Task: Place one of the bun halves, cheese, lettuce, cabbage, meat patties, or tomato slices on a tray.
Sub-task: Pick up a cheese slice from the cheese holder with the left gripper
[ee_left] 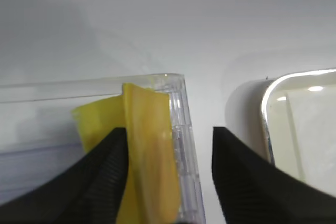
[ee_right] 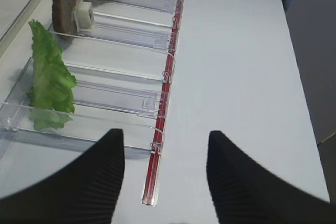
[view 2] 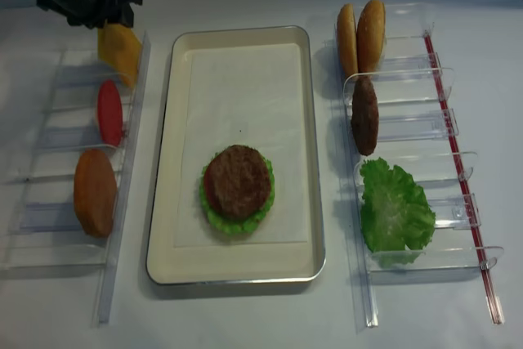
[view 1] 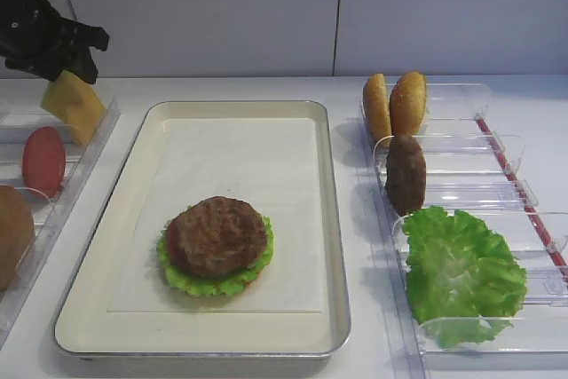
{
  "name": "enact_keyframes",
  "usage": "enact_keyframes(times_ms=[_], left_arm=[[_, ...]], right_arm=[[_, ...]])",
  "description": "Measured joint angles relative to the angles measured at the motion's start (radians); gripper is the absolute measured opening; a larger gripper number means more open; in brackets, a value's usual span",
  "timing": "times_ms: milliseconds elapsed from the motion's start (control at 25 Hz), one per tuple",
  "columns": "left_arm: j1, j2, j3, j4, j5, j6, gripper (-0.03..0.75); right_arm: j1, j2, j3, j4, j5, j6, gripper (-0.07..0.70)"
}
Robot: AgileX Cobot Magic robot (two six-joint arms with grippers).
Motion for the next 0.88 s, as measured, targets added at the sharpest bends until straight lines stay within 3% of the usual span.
enact_keyframes(times_ms=[280, 720, 880], left_arm=[[0.000, 0.002, 0.000, -0.001, 0.000, 0.008, 0.273], [0.000, 0.002, 0.000, 0.007, 0.000, 0.009, 0.015], [0.000, 0.002, 0.000, 0.027, -0.002, 0.009, 0.013]], right_arm=[[0.000, 0.000, 0.000, 0.000, 0.000, 0.000, 0.407], [0.000, 0.000, 0.000, 0.000, 0.000, 0.000, 0.407], [0.000, 0.000, 0.000, 0.000, 0.000, 0.000, 0.407]])
